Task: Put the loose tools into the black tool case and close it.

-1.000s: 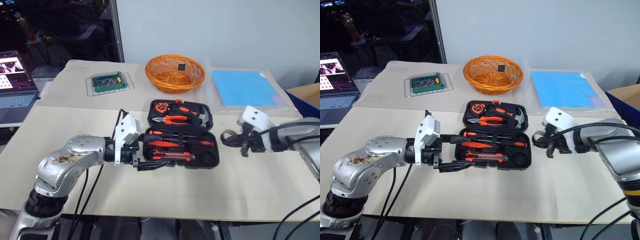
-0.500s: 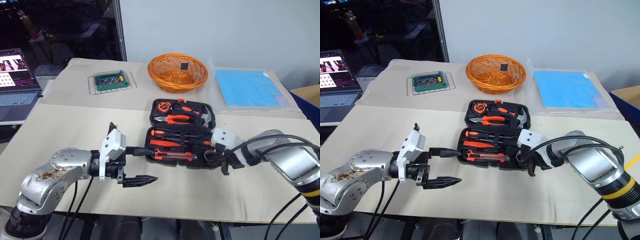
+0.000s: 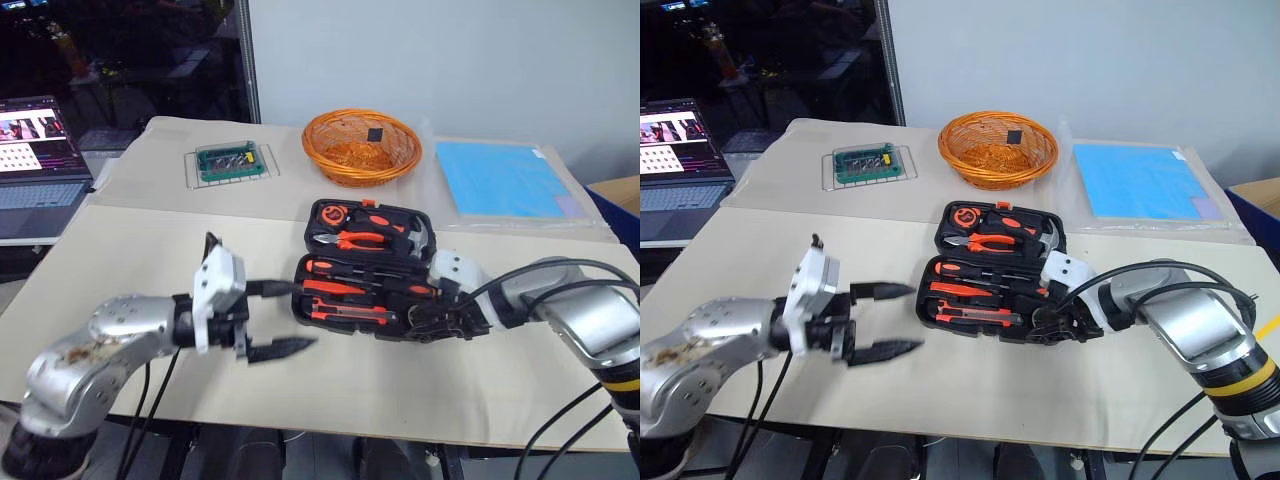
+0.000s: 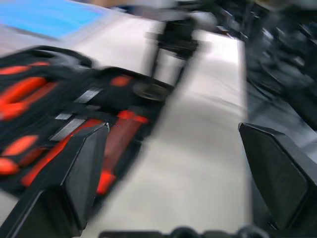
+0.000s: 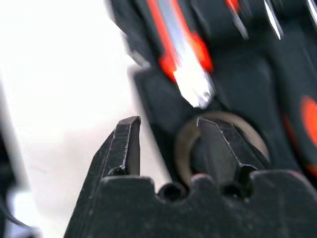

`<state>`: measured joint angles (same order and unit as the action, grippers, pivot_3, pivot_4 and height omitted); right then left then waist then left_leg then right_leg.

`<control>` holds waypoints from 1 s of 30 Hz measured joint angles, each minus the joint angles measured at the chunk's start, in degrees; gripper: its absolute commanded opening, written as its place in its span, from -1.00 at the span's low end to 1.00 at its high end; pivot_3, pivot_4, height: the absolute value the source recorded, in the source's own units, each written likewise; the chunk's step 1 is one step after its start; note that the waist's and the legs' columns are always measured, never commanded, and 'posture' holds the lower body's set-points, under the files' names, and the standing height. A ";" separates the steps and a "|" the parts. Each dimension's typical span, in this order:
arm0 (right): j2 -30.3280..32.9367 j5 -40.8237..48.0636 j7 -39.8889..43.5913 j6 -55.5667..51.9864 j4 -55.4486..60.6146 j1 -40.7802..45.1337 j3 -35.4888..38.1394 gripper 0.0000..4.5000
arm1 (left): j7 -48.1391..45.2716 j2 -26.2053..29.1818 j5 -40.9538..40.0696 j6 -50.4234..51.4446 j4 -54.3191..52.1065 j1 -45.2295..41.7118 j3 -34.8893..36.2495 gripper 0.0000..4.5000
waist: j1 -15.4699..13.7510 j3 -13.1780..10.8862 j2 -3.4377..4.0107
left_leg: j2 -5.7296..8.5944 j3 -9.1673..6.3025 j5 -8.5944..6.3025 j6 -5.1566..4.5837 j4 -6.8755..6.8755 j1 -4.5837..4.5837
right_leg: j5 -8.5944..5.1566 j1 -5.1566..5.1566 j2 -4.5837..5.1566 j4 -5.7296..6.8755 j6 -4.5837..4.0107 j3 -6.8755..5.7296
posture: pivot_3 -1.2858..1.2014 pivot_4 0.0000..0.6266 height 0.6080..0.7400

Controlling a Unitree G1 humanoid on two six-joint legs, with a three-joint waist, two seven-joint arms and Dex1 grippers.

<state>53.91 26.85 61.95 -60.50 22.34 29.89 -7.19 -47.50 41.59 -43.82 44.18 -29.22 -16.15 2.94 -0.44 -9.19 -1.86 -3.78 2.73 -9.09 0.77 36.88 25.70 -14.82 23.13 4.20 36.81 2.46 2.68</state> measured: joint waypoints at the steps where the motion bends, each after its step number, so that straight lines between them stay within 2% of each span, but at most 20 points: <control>1: -1.18 0.70 -1.19 -0.88 0.15 0.17 2.00 -0.01 | 0.96 -0.86 0.71 0.02 1.44 -0.79 -0.17 1.00 | 0.16 -0.01 -0.02 | 0.00 0.01 0.00 0.00 0.00 -0.02 | 0.00 -0.01 0.00 0.02 0.00 0.01 | 0.03 -0.52 1.00; 2: -2.40 1.28 -3.18 -1.48 0.14 0.08 4.29 -0.01 | 2.59 -1.75 1.69 0.25 3.16 -1.94 -0.63 1.00 | 0.15 -0.01 -0.03 | 0.00 -0.02 0.00 0.00 0.00 -0.01 | 0.00 -0.02 -0.01 0.02 0.00 0.01 | 0.03 -0.52 1.00; 5: -8.46 0.43 -13.59 -3.13 -0.86 0.36 11.53 0.30 | 9.95 -5.93 6.24 1.20 9.21 -5.77 -1.92 1.00 | 0.07 -0.02 -0.03 | 0.02 -0.02 0.00 0.00 -0.01 -0.02 | 0.00 0.00 -0.02 0.06 0.00 0.02 | 0.03 -0.52 1.00; 8: -12.17 -1.73 -21.75 -5.23 -1.36 0.48 14.74 0.78 | 16.75 -10.95 8.58 3.51 14.86 -9.75 -1.83 1.00 | -0.21 -0.02 -0.04 | 0.07 -0.08 0.01 -0.01 0.00 0.04 | -0.01 -0.01 -0.02 0.12 0.03 0.02 | 0.03 -0.52 1.00; 10: -16.24 -5.19 -30.22 -6.39 -2.93 1.21 15.79 0.95 | 22.89 -16.16 10.28 6.63 21.20 -14.57 -1.62 1.00 | -0.30 -0.02 -0.05 | 0.11 -0.14 0.03 0.00 0.05 0.11 | 0.00 0.03 -0.01 0.19 0.07 0.02 | 0.03 -0.52 1.00; 13: -20.69 -7.69 -37.13 -8.64 -6.99 3.62 16.25 0.95 | 26.92 -18.63 12.50 10.15 27.53 -19.93 -2.52 1.00 | 0.03 -0.03 -0.05 | 0.15 -0.14 0.04 0.00 0.06 0.16 | 0.01 0.10 -0.02 0.21 0.10 0.05 | 0.03 -0.52 1.00; 19: -21.75 -10.76 -41.13 -9.86 -16.85 6.82 12.62 0.95 | 25.57 -20.19 16.46 11.63 39.20 -26.52 -5.38 1.00 | 0.89 -0.03 -0.04 | 0.17 -0.17 0.04 0.00 -0.09 0.20 | 0.01 0.16 -0.03 0.22 0.10 0.05 | 0.03 -0.52 1.00; 22: -21.89 -9.64 -39.72 -11.84 -17.40 6.89 11.80 0.68 | 23.60 -20.67 17.80 11.35 43.03 -27.81 -7.09 1.00 | 1.09 -0.03 -0.04 | 0.18 -0.19 0.04 0.00 -0.10 0.25 | 0.01 0.18 -0.02 0.21 0.11 0.05 | 0.03 -0.52 1.00; 23: -21.89 -9.53 -39.23 -12.38 -17.40 6.89 11.31 0.61 | 22.92 -20.65 18.06 11.16 43.88 -28.12 -7.38 0.82 | 1.12 -0.03 -0.04 | 0.18 -0.19 0.04 0.00 -0.09 0.25 | 0.01 0.18 -0.02 0.21 0.11 0.05 | 0.03 -0.52 1.00; 24: -21.89 -9.06 -38.38 -12.68 -17.40 6.70 10.15 0.41 | 21.65 -20.49 18.76 11.00 44.36 -28.50 -7.82 0.75 | 1.14 -0.03 -0.04 | 0.19 -0.20 0.04 0.00 -0.09 0.25 | 0.01 0.18 -0.01 0.21 0.12 0.05 | 0.03 -0.52 1.00; 30: -22.16 -7.83 -36.22 -12.48 -17.75 5.49 8.20 -0.50 | 16.04 -19.58 18.92 12.41 43.10 -28.35 -8.68 -0.23 | 1.27 -0.02 -0.04 | 0.16 -0.21 0.04 0.01 -0.08 0.20 | 0.01 0.15 -0.02 0.24 0.11 0.04 | 0.03 -0.52 1.00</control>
<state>31.75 19.02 25.74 -72.98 4.59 35.39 1.00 -31.46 22.01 -24.90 56.58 13.88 -44.50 -5.74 0.83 -9.21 -1.90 -3.62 2.52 -9.05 0.77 36.80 25.90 -14.81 23.28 4.18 37.06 2.57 2.72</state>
